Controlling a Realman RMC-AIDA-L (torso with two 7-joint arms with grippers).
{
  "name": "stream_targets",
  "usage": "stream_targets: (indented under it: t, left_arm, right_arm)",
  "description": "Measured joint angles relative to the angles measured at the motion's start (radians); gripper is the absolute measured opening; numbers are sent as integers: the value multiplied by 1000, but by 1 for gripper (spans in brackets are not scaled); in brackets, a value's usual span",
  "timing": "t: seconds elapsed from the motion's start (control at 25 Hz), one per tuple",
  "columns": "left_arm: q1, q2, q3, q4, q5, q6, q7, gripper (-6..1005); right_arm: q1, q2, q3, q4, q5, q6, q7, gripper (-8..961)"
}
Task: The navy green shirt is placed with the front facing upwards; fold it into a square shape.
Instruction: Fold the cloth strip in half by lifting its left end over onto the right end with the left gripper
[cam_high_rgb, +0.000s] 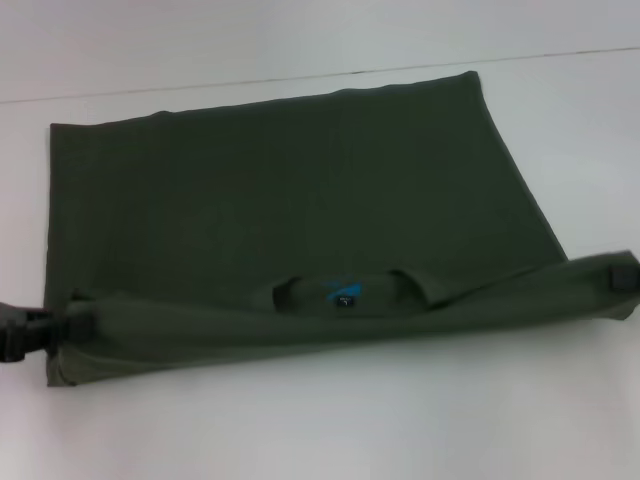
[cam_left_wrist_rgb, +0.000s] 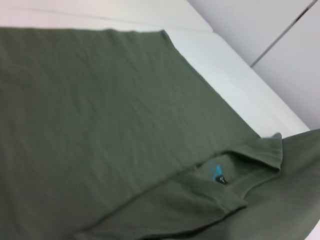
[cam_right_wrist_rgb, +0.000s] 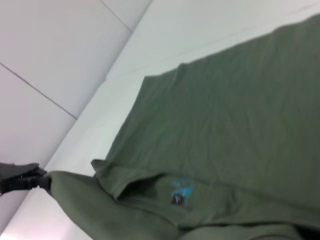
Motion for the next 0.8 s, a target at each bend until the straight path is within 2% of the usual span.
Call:
stream_targets:
  t: [0.2,0.48,0.8]
  left_arm:
    - [-4,13,-41,7,-34,4,0,53]
    - [-20,20,-51,40,-67,11,-11,53]
    - [-81,38,-43,10,-80,-23,-19,54]
  right_arm:
    - [40,-6,30,-12,0,12,27,35]
    - [84,-12,67,-45,1,28,76,35]
    - [126,-8,64,-50,2,95,116,35]
